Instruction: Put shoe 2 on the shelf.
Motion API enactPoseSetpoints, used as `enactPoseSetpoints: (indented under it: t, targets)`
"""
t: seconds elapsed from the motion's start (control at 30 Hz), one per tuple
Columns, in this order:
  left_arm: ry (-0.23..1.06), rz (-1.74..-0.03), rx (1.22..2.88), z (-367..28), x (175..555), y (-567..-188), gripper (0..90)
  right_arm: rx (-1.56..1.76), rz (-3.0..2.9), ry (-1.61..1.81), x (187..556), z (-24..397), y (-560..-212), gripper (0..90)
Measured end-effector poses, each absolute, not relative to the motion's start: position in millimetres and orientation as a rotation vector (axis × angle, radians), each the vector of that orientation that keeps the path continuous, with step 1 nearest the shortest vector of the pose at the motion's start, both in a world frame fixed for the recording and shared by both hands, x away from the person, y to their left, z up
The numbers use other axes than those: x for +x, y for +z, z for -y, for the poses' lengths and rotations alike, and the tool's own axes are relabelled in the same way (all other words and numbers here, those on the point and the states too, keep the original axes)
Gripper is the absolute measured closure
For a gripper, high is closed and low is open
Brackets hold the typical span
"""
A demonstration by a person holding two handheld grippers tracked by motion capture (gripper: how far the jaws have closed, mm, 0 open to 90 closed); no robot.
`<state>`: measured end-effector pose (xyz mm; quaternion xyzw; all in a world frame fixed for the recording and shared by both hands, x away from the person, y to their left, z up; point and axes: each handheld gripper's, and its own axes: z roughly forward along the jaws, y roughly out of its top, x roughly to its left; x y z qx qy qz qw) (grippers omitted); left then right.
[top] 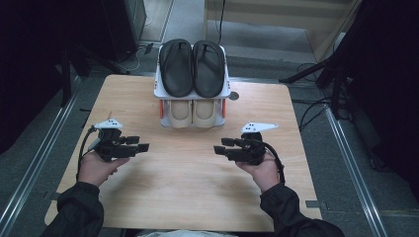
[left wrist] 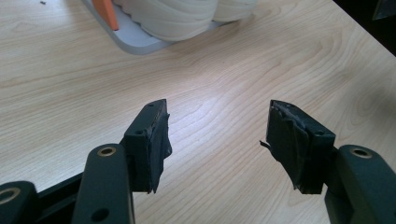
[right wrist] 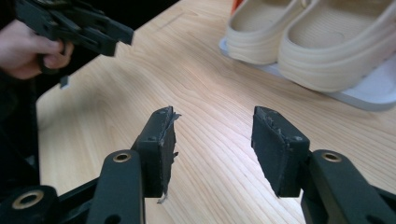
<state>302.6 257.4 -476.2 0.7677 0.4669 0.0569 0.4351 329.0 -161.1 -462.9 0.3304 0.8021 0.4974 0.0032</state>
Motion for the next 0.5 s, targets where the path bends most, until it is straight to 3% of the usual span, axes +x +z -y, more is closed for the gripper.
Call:
enactPoseSetpoints:
  t: [0.5]
  targets:
    - [0.141,-1.122,1.937,-247.8,299.8,-475.8,39.4,1.019,-2.488,1.457,330.5,178.4,-478.3,50.0]
